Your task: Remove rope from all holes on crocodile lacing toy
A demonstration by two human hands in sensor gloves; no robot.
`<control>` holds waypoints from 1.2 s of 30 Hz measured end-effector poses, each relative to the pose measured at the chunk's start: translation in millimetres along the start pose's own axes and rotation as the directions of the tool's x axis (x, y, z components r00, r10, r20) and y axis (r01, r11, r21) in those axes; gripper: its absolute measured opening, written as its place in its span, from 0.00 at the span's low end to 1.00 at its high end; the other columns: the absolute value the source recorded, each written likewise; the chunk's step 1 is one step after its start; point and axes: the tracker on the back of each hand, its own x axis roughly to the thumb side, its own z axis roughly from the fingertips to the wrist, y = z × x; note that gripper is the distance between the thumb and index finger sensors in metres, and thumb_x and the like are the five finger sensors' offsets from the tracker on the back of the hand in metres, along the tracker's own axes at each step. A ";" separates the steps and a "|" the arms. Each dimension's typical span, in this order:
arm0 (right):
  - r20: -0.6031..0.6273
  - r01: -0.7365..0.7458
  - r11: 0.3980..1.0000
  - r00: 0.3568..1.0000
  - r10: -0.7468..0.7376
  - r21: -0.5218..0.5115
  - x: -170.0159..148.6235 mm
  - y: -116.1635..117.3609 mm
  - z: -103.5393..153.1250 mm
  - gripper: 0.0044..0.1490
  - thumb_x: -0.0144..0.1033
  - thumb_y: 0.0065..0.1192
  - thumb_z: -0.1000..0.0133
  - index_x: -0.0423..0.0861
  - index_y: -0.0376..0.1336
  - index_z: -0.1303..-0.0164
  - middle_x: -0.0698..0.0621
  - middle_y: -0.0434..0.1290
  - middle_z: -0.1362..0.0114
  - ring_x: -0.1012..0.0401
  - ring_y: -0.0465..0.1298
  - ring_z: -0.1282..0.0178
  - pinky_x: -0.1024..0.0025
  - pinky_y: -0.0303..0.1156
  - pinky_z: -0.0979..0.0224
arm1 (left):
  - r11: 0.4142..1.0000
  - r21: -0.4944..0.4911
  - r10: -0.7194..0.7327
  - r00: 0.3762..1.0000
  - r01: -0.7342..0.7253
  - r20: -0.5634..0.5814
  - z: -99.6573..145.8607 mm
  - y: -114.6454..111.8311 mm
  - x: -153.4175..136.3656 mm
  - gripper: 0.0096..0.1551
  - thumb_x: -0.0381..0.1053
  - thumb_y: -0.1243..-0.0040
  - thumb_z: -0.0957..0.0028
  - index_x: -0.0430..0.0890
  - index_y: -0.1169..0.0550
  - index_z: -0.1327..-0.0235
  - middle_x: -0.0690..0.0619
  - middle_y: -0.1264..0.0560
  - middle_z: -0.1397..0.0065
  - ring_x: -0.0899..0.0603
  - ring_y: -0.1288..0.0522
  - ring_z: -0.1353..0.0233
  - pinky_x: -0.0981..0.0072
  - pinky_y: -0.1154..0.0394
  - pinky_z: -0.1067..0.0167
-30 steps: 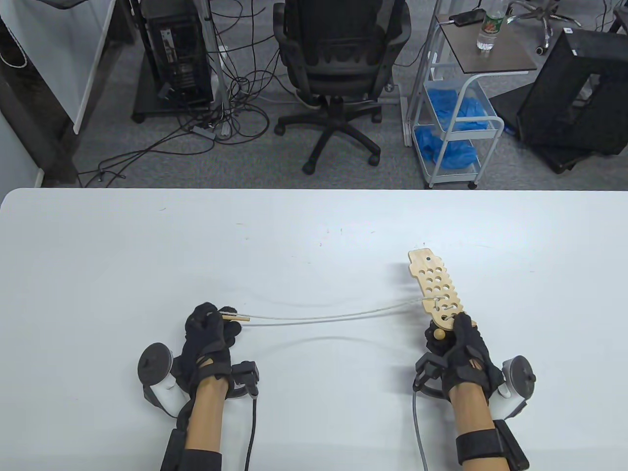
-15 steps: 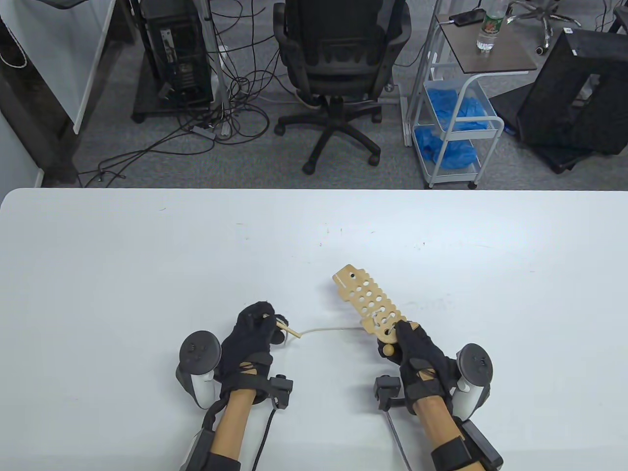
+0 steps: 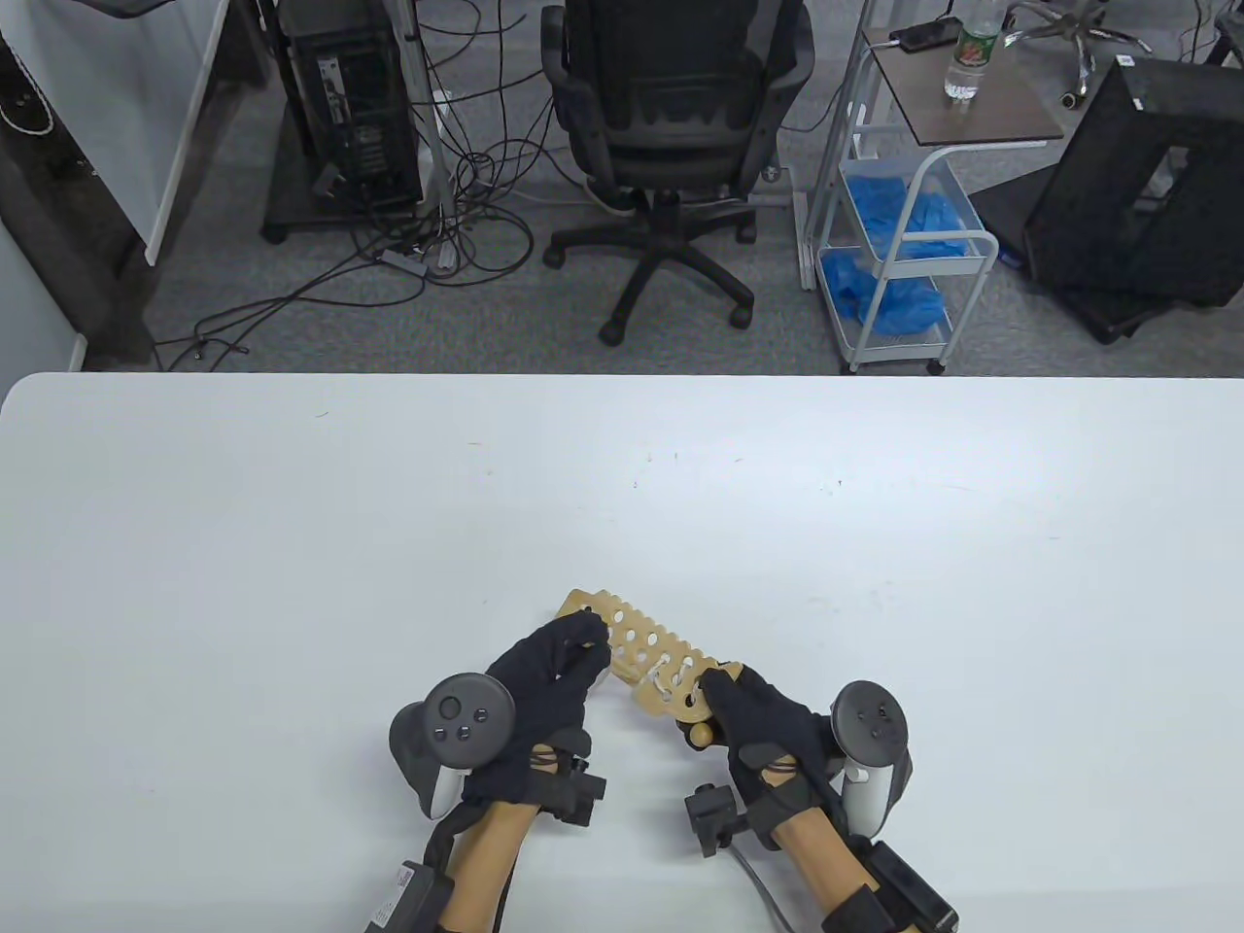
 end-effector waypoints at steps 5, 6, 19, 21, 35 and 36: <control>0.012 -0.019 1.000 1.000 0.018 0.007 1.4 2.1 1.0 0.31 0.45 0.65 0.53 0.34 0.72 0.51 0.38 0.84 0.57 0.45 0.82 0.61 0.38 0.72 0.44 | 0.997 0.014 -0.075 0.996 0.074 0.051 4.6 -2.6 11.6 0.22 0.58 0.33 0.52 0.64 0.20 0.44 0.59 0.14 0.45 0.53 0.15 0.48 0.47 0.22 0.38; 0.011 -0.019 1.000 1.000 0.019 0.008 1.4 2.0 1.0 0.31 0.45 0.65 0.53 0.34 0.72 0.51 0.38 0.84 0.57 0.45 0.82 0.61 0.38 0.72 0.44 | 0.997 0.020 -0.082 0.995 0.081 0.053 5.1 -2.3 12.3 0.22 0.58 0.33 0.52 0.63 0.20 0.44 0.59 0.14 0.45 0.53 0.15 0.48 0.47 0.22 0.38; 0.018 -0.038 0.999 0.999 0.038 0.029 3.7 4.8 1.9 0.31 0.45 0.66 0.53 0.34 0.72 0.51 0.38 0.84 0.57 0.45 0.82 0.61 0.38 0.72 0.44 | 0.983 0.038 -0.180 0.978 0.177 0.101 7.0 -3.7 16.7 0.22 0.57 0.30 0.54 0.63 0.20 0.45 0.60 0.14 0.44 0.53 0.15 0.47 0.47 0.23 0.37; 0.017 -0.036 0.999 0.999 0.036 0.031 4.0 4.7 2.0 0.31 0.45 0.66 0.53 0.34 0.72 0.51 0.38 0.84 0.57 0.44 0.82 0.61 0.38 0.72 0.44 | 0.977 0.036 -0.215 0.968 0.212 0.130 7.6 -5.0 19.2 0.22 0.57 0.30 0.54 0.63 0.20 0.45 0.60 0.14 0.44 0.53 0.15 0.46 0.47 0.23 0.36; 0.062 0.023 0.995 0.998 -0.030 0.101 9.7 9.6 2.6 0.31 0.45 0.67 0.53 0.35 0.72 0.51 0.38 0.84 0.57 0.45 0.82 0.61 0.38 0.72 0.43 | 0.953 0.019 -0.297 0.929 0.301 0.221 9.8 -13.1 27.7 0.21 0.57 0.30 0.54 0.67 0.16 0.46 0.58 0.16 0.40 0.51 0.18 0.42 0.44 0.26 0.33; 0.065 0.027 0.994 0.997 -0.034 0.106 9.9 9.9 2.7 0.31 0.45 0.67 0.53 0.35 0.72 0.51 0.38 0.84 0.57 0.45 0.82 0.61 0.39 0.72 0.43 | 0.952 0.019 -0.301 0.928 0.304 0.222 9.8 -13.0 28.2 0.21 0.57 0.30 0.54 0.66 0.16 0.46 0.58 0.16 0.39 0.51 0.18 0.41 0.43 0.26 0.33</control>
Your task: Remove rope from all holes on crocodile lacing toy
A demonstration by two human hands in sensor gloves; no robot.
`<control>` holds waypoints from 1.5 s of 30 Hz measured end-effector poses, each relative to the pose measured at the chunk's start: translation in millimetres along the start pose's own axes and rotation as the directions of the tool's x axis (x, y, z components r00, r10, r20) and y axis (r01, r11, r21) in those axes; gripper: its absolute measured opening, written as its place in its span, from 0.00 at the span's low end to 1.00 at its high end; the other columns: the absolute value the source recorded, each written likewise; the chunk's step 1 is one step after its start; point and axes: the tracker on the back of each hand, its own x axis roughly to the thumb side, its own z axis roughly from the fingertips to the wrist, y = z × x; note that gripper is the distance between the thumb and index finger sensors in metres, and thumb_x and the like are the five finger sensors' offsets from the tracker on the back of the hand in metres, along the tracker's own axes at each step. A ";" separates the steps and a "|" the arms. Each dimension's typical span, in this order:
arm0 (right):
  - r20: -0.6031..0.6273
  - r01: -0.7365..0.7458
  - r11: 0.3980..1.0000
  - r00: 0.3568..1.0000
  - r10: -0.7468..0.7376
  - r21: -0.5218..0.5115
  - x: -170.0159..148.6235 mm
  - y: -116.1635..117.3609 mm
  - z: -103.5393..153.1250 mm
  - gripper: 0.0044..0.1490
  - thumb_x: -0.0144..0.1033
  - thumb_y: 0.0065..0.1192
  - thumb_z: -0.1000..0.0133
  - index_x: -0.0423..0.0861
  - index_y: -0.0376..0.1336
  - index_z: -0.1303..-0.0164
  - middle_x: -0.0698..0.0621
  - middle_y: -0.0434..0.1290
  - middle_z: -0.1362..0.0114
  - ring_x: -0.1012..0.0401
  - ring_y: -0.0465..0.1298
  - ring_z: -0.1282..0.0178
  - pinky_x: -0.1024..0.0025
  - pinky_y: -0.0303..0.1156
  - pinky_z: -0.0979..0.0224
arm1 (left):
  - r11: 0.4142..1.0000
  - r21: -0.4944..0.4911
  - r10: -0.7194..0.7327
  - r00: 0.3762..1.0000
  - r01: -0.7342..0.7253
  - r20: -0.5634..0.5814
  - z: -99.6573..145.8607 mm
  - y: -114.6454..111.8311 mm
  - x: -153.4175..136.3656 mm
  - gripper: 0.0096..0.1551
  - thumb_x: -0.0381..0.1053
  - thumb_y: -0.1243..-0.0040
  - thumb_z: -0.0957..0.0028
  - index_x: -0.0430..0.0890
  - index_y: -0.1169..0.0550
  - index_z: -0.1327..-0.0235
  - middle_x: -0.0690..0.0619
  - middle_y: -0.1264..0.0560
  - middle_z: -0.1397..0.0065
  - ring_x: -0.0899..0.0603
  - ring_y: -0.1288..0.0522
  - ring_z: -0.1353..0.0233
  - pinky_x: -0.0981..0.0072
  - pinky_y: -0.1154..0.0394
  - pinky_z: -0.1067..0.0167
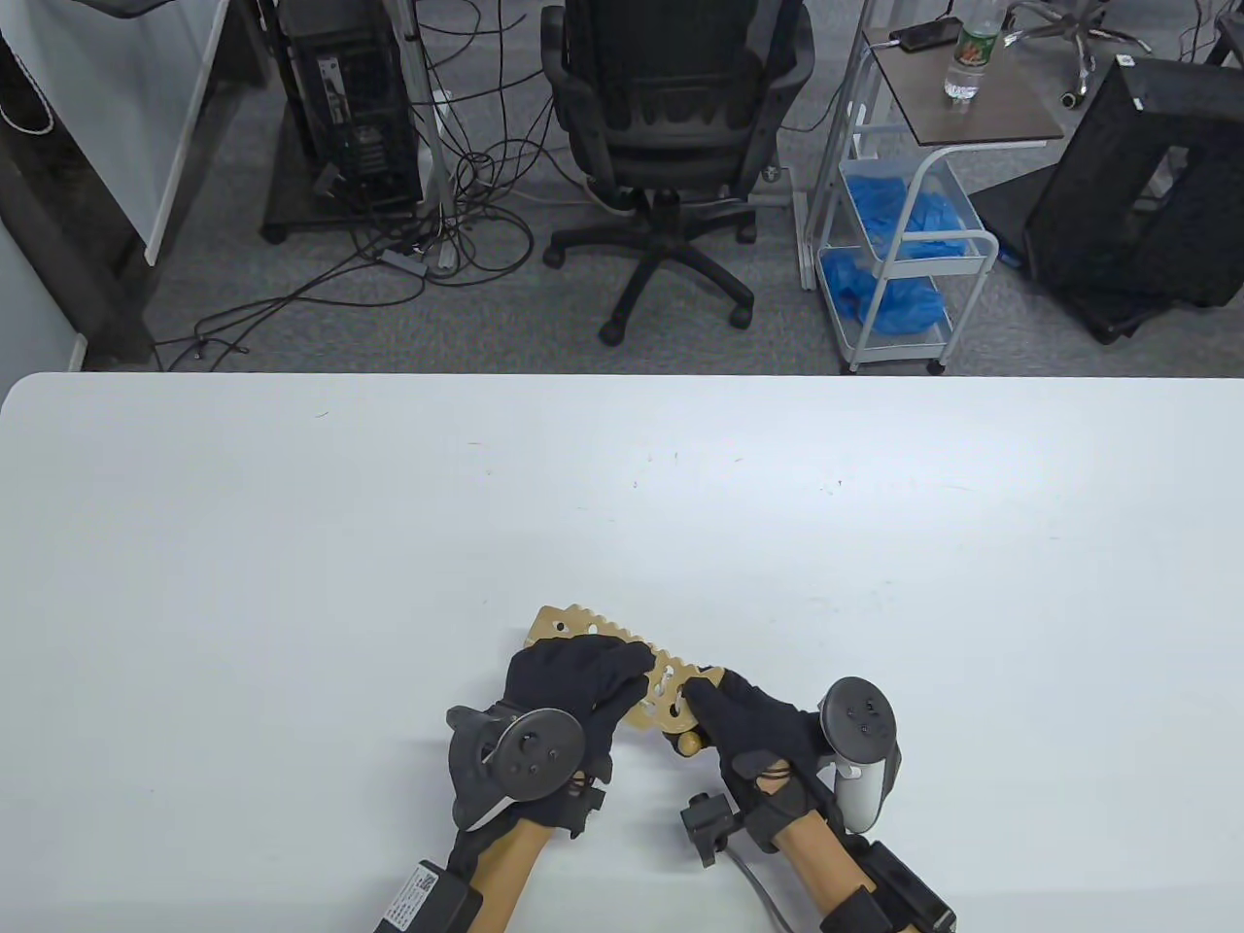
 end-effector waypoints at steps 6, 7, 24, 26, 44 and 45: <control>0.012 0.017 1.000 1.000 -0.017 0.009 1.7 0.2 0.4 0.31 0.45 0.67 0.53 0.35 0.72 0.51 0.38 0.84 0.57 0.45 0.82 0.61 0.38 0.72 0.43 | 1.000 -0.019 0.005 1.000 -0.005 0.010 -0.5 -1.8 0.2 0.23 0.56 0.30 0.54 0.66 0.17 0.43 0.57 0.18 0.36 0.49 0.20 0.39 0.42 0.28 0.32; 0.012 0.019 1.000 1.000 -0.019 0.006 2.1 0.1 0.6 0.31 0.45 0.67 0.53 0.35 0.72 0.51 0.38 0.84 0.57 0.45 0.82 0.61 0.38 0.72 0.43 | 1.000 -0.022 0.011 1.000 -0.010 0.011 -0.7 -2.2 0.1 0.24 0.56 0.30 0.54 0.67 0.17 0.42 0.57 0.18 0.35 0.49 0.20 0.38 0.41 0.28 0.32; 0.058 0.231 0.973 0.971 -0.231 -0.003 10.1 -11.3 -0.3 0.30 0.45 0.66 0.53 0.37 0.71 0.49 0.40 0.83 0.54 0.46 0.82 0.58 0.39 0.72 0.41 | 0.854 0.233 0.516 0.700 -0.466 -0.493 9.8 -2.0 -71.8 0.40 0.54 0.50 0.43 0.52 0.47 0.18 0.48 0.35 0.20 0.44 0.31 0.28 0.44 0.31 0.31; 0.059 0.279 0.960 0.958 -0.280 0.026 10.6 -9.6 -0.9 0.30 0.45 0.66 0.53 0.37 0.71 0.49 0.40 0.83 0.55 0.46 0.82 0.58 0.39 0.72 0.41 | 0.797 0.243 0.589 0.620 -0.554 -0.519 11.2 -8.7 -77.9 0.39 0.55 0.49 0.43 0.52 0.44 0.18 0.49 0.32 0.22 0.44 0.30 0.29 0.43 0.30 0.32; -0.048 0.418 0.869 0.906 -0.421 0.264 8.1 8.5 -4.1 0.31 0.45 0.66 0.53 0.35 0.72 0.51 0.39 0.85 0.57 0.46 0.84 0.61 0.39 0.74 0.44 | 0.563 -0.192 0.750 0.595 -0.804 -0.289 -7.5 -37.7 -44.6 0.35 0.55 0.27 0.54 0.66 0.24 0.29 0.53 0.25 0.22 0.40 0.31 0.23 0.32 0.36 0.29; -0.052 0.417 0.867 0.906 -0.420 0.271 8.0 9.5 -4.1 0.31 0.45 0.66 0.53 0.35 0.72 0.51 0.39 0.85 0.58 0.46 0.84 0.62 0.39 0.74 0.44 | 0.562 -0.201 0.752 0.597 -0.802 -0.279 -7.7 -37.6 -42.7 0.34 0.55 0.27 0.54 0.67 0.24 0.30 0.54 0.25 0.22 0.40 0.31 0.23 0.32 0.36 0.28</control>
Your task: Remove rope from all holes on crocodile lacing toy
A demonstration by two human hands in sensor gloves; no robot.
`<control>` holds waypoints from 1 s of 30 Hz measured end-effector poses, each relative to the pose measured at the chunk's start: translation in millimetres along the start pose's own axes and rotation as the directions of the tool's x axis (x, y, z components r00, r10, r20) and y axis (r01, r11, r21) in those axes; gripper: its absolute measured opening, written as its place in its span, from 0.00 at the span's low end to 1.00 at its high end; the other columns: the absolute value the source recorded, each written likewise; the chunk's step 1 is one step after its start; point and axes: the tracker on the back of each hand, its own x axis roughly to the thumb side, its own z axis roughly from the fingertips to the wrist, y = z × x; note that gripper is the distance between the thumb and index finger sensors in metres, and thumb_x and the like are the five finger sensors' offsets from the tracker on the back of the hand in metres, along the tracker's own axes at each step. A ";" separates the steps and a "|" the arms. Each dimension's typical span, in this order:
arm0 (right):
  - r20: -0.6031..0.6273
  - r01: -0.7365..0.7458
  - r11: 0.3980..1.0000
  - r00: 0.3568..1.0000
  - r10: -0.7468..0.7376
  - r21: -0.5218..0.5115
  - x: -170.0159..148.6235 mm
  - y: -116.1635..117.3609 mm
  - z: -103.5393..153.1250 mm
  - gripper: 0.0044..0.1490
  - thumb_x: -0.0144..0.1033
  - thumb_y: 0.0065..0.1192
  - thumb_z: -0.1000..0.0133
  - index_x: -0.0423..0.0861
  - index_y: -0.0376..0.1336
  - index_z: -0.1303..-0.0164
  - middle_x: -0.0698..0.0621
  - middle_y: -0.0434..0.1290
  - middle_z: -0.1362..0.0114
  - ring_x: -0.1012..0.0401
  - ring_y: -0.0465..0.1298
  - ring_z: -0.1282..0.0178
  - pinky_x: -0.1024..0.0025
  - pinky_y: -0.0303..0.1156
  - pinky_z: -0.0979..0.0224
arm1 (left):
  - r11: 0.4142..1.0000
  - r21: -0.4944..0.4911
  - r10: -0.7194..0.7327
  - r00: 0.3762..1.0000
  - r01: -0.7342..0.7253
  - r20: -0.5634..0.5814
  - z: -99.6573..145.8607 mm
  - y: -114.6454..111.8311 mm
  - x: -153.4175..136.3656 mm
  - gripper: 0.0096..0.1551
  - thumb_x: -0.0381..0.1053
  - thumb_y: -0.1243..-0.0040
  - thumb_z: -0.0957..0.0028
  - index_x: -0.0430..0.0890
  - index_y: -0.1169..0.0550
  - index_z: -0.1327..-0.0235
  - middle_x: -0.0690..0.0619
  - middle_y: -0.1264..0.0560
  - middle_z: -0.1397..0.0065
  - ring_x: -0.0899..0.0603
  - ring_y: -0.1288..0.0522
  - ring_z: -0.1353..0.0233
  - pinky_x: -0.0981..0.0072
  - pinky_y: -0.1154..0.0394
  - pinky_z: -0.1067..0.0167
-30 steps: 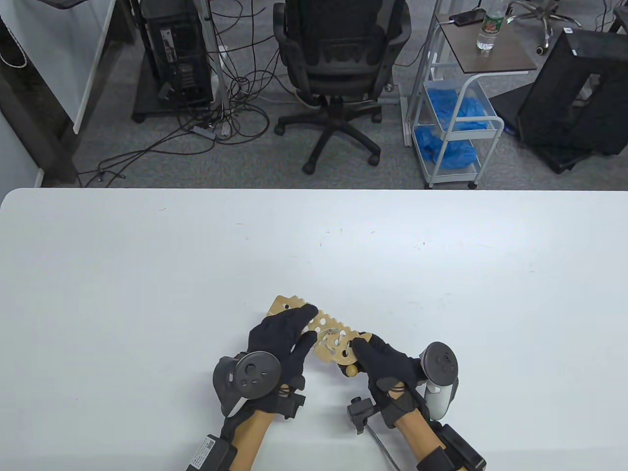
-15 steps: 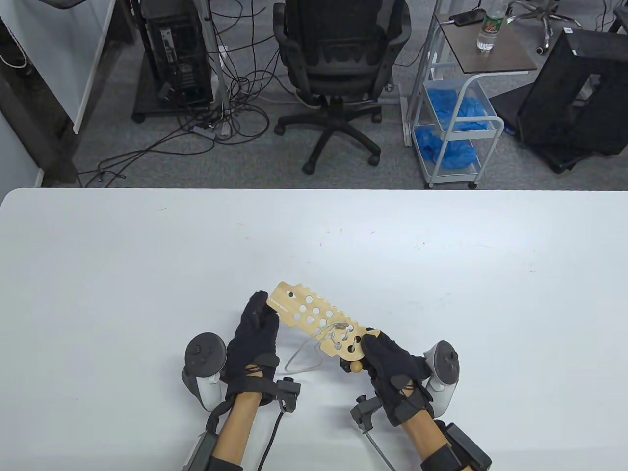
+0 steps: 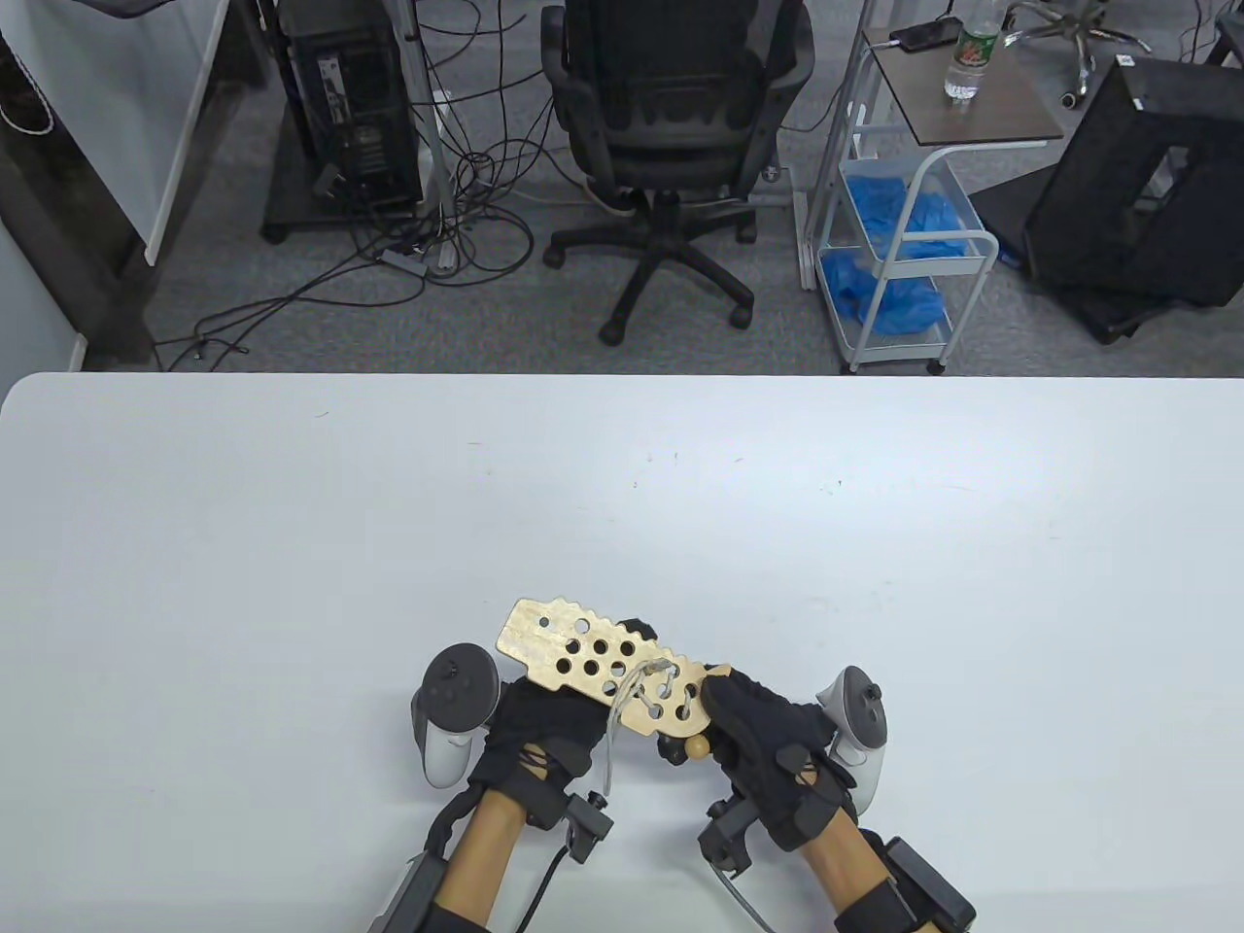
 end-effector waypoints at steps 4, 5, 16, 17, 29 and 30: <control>-0.002 0.026 1.000 1.000 -0.026 0.004 -0.5 0.6 -0.1 0.30 0.45 0.66 0.52 0.34 0.72 0.52 0.39 0.85 0.58 0.46 0.84 0.62 0.39 0.74 0.44 | 0.999 0.020 -0.031 0.999 0.031 -0.012 1.8 -1.3 2.6 0.26 0.55 0.29 0.52 0.66 0.18 0.37 0.55 0.22 0.26 0.42 0.29 0.25 0.33 0.35 0.29; -0.002 0.025 1.000 1.000 -0.025 0.003 -0.5 0.2 0.0 0.31 0.45 0.66 0.52 0.34 0.72 0.52 0.39 0.85 0.58 0.46 0.84 0.62 0.39 0.74 0.44 | 0.999 0.028 -0.046 0.999 0.047 -0.009 2.2 -1.2 2.9 0.25 0.55 0.29 0.52 0.66 0.17 0.39 0.55 0.22 0.26 0.42 0.28 0.25 0.33 0.35 0.29; 0.017 0.039 0.999 0.999 -0.038 -0.032 2.5 -7.6 -0.1 0.31 0.46 0.65 0.52 0.36 0.72 0.50 0.40 0.84 0.56 0.47 0.83 0.60 0.40 0.73 0.43 | 0.993 0.083 -0.075 0.993 0.082 -0.087 4.1 6.0 -2.2 0.24 0.54 0.30 0.52 0.64 0.16 0.40 0.55 0.19 0.31 0.42 0.25 0.30 0.34 0.32 0.31; 0.017 0.044 0.998 0.999 -0.043 -0.041 2.4 -9.8 -0.2 0.31 0.46 0.65 0.52 0.36 0.72 0.50 0.40 0.84 0.56 0.47 0.83 0.60 0.40 0.73 0.42 | 0.993 0.085 -0.070 0.993 0.079 -0.098 4.0 7.1 -3.5 0.24 0.54 0.30 0.52 0.63 0.16 0.40 0.55 0.19 0.31 0.42 0.24 0.30 0.34 0.32 0.31; 0.047 0.045 0.986 0.998 -0.038 -0.158 11.1 -42.1 -0.7 0.31 0.46 0.65 0.51 0.36 0.71 0.49 0.40 0.84 0.55 0.46 0.83 0.59 0.39 0.72 0.41 | 0.991 0.101 -0.077 0.985 0.093 -0.152 4.4 15.7 -10.6 0.24 0.51 0.33 0.50 0.63 0.18 0.38 0.56 0.15 0.34 0.44 0.21 0.32 0.34 0.30 0.32; 0.047 0.036 0.985 0.998 -0.028 -0.168 11.4 -45.0 -0.7 0.31 0.46 0.65 0.51 0.36 0.71 0.49 0.40 0.84 0.55 0.46 0.83 0.58 0.39 0.72 0.41 | 0.990 0.103 -0.081 0.985 0.098 -0.154 4.4 16.0 -10.8 0.25 0.51 0.33 0.50 0.63 0.19 0.37 0.56 0.15 0.34 0.44 0.21 0.32 0.34 0.30 0.32</control>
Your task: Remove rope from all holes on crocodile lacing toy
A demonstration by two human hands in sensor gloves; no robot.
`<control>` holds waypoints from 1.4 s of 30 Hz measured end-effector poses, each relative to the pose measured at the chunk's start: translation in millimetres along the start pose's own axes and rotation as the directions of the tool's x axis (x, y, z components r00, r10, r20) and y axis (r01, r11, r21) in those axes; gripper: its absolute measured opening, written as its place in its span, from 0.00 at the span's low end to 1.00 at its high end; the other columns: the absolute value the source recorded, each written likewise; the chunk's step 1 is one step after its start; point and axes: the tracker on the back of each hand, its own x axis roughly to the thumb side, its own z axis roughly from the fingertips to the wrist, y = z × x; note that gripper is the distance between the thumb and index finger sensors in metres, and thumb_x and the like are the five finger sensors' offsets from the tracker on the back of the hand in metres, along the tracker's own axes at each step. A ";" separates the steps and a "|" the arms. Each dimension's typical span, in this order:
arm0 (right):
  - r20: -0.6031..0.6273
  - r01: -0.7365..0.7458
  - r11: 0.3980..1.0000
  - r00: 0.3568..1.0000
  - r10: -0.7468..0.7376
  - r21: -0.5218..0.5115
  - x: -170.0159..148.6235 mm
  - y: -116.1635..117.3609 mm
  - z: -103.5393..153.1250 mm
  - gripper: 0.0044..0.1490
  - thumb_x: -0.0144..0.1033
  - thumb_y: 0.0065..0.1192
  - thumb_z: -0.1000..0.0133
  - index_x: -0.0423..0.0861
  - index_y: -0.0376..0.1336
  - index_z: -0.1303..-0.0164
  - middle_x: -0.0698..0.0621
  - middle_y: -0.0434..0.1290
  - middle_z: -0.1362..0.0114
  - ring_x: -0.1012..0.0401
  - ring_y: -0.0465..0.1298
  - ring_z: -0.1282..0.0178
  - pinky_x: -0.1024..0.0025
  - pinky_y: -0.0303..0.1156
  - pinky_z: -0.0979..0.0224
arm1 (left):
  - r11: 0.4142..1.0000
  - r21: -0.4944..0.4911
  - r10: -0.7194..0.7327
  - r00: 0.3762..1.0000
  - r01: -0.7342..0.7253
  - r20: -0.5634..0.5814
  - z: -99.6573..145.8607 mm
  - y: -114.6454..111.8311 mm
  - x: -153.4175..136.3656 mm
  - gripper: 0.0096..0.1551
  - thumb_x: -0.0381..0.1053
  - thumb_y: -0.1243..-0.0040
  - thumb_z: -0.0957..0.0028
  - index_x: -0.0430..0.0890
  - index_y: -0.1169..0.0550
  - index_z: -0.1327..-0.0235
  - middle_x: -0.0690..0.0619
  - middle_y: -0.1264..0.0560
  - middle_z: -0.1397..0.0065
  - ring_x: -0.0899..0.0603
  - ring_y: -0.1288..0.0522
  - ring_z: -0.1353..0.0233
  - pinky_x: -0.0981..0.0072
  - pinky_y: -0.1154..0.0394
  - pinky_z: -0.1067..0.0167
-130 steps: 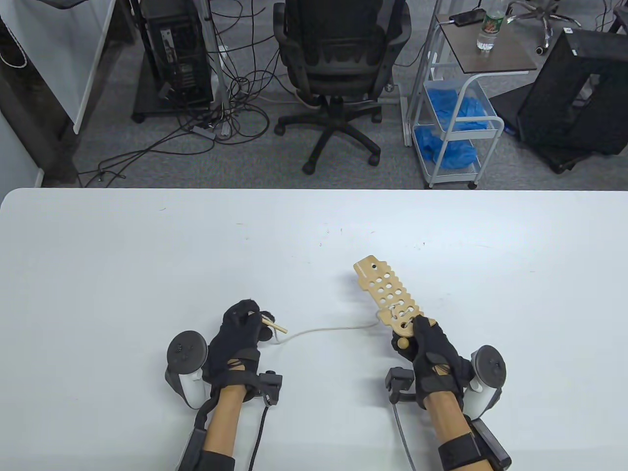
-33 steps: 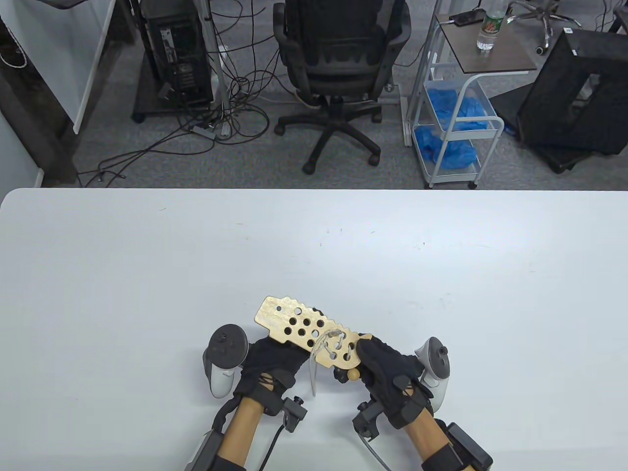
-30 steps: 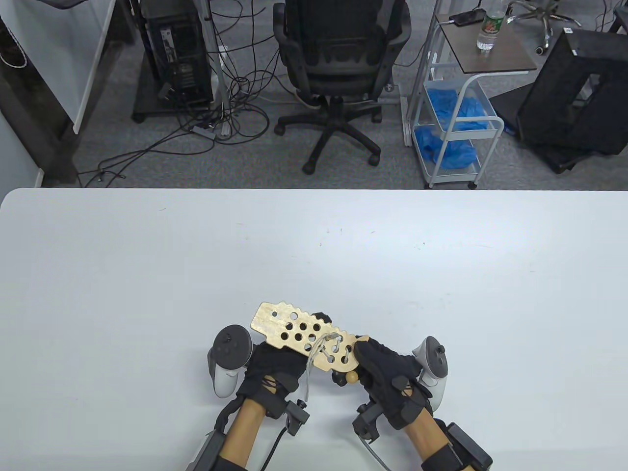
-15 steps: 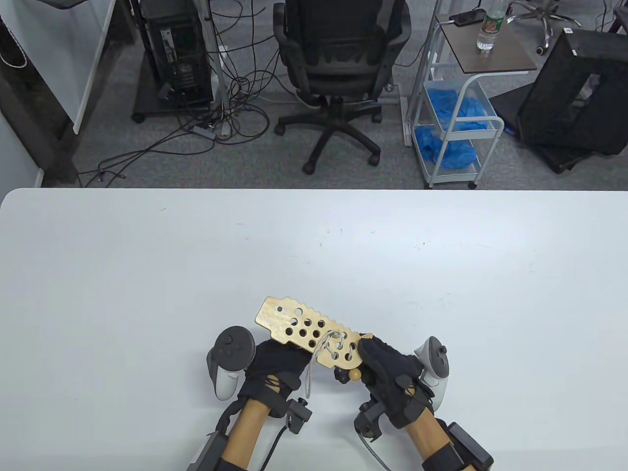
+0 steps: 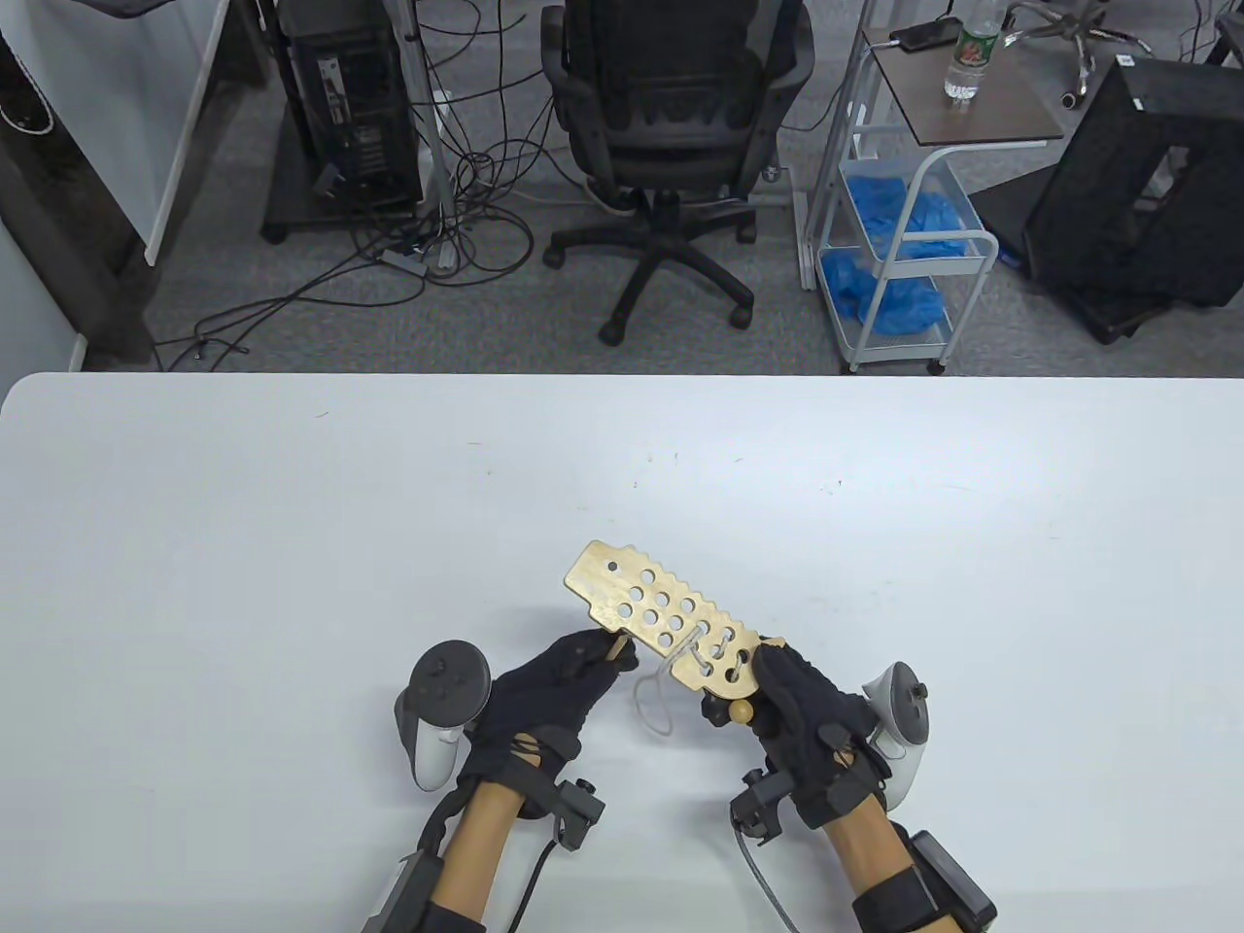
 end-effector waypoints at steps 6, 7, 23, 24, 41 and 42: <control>0.005 -0.008 0.999 1.000 0.008 -0.034 0.7 -7.8 -1.2 0.31 0.46 0.65 0.51 0.36 0.71 0.49 0.40 0.84 0.55 0.46 0.82 0.58 0.39 0.72 0.41 | 1.000 0.015 -0.017 1.000 0.018 -0.013 0.4 2.4 -0.1 0.24 0.54 0.36 0.49 0.62 0.20 0.37 0.57 0.14 0.35 0.44 0.20 0.32 0.34 0.30 0.32; 0.005 -0.011 0.999 1.000 0.011 -0.036 0.8 -8.4 -1.2 0.31 0.46 0.65 0.51 0.36 0.71 0.49 0.40 0.84 0.55 0.46 0.82 0.58 0.39 0.72 0.41 | 1.000 0.019 -0.020 1.000 0.021 -0.016 0.3 3.3 -0.7 0.24 0.55 0.36 0.49 0.61 0.20 0.37 0.57 0.14 0.35 0.45 0.20 0.33 0.34 0.30 0.32; -0.042 -0.095 0.976 0.995 0.089 -0.198 0.9 -27.7 1.1 0.31 0.46 0.65 0.51 0.36 0.71 0.49 0.40 0.83 0.55 0.46 0.82 0.58 0.39 0.72 0.41 | 0.985 0.173 0.026 0.999 -0.021 -0.024 5.0 28.6 -8.5 0.39 0.51 0.37 0.46 0.69 0.38 0.23 0.60 0.15 0.36 0.50 0.16 0.40 0.39 0.28 0.31; -0.046 -0.097 0.973 0.995 0.089 -0.207 0.9 -29.1 1.3 0.31 0.46 0.65 0.51 0.36 0.71 0.49 0.40 0.83 0.55 0.46 0.82 0.58 0.39 0.72 0.41 | 0.985 0.167 0.039 0.999 -0.035 -0.023 4.5 28.2 -9.4 0.40 0.50 0.37 0.46 0.70 0.39 0.22 0.59 0.15 0.36 0.49 0.17 0.40 0.39 0.28 0.31; -0.067 -0.088 0.949 0.995 0.071 -0.303 1.6 -47.6 2.3 0.31 0.46 0.64 0.50 0.36 0.70 0.48 0.40 0.83 0.54 0.46 0.82 0.58 0.40 0.72 0.41 | 0.978 0.195 0.095 0.993 -0.079 -0.074 6.6 35.8 -12.7 0.26 0.50 0.42 0.46 0.59 0.28 0.31 0.57 0.18 0.34 0.48 0.17 0.35 0.39 0.28 0.31; -0.066 -0.085 0.948 0.995 0.068 -0.307 1.6 -48.8 2.2 0.31 0.46 0.64 0.50 0.36 0.70 0.48 0.40 0.83 0.54 0.46 0.82 0.58 0.40 0.72 0.41 | 0.974 0.208 0.110 0.990 -0.091 -0.083 7.7 36.7 -14.4 0.25 0.53 0.43 0.45 0.59 0.27 0.32 0.57 0.18 0.33 0.48 0.17 0.34 0.39 0.28 0.32</control>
